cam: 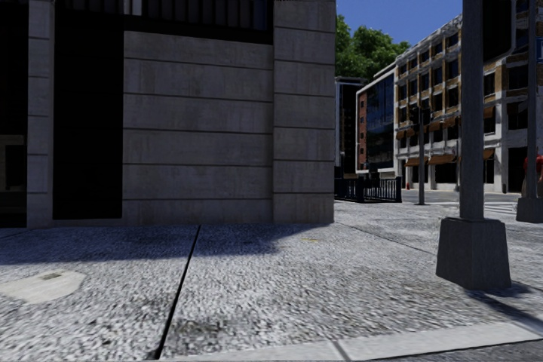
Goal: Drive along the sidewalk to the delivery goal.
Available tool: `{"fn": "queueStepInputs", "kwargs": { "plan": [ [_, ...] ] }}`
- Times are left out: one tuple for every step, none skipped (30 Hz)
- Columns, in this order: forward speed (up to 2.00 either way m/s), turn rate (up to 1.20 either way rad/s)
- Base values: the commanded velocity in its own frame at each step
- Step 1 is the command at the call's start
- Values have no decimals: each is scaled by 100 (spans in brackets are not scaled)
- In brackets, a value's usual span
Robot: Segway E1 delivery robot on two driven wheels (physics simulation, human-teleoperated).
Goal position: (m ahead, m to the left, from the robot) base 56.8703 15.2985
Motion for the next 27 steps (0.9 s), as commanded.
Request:
{"fn": "queueStepInputs", "kwargs": {
  "plan": [
    [180,-45],
    [175,-45],
    [169,-45],
    [169,-45],
    [168,-45],
    [167,-45],
    [167,-45],
    [167,-45],
    [167,-45],
    [167,-45],
    [167,-45],
    [167,-45],
    [167,-45],
    [167,-45],
    [166,-45],
    [164,-45],
    [164,-45],
    [162,-45],
    [159,-45],
    [159,-44],
    [159,-44],
    [159,-44],
    [159,-44],
    [159,-44],
    [158,-44],
    [158,-44],
    [157,-42]
  ]
}}
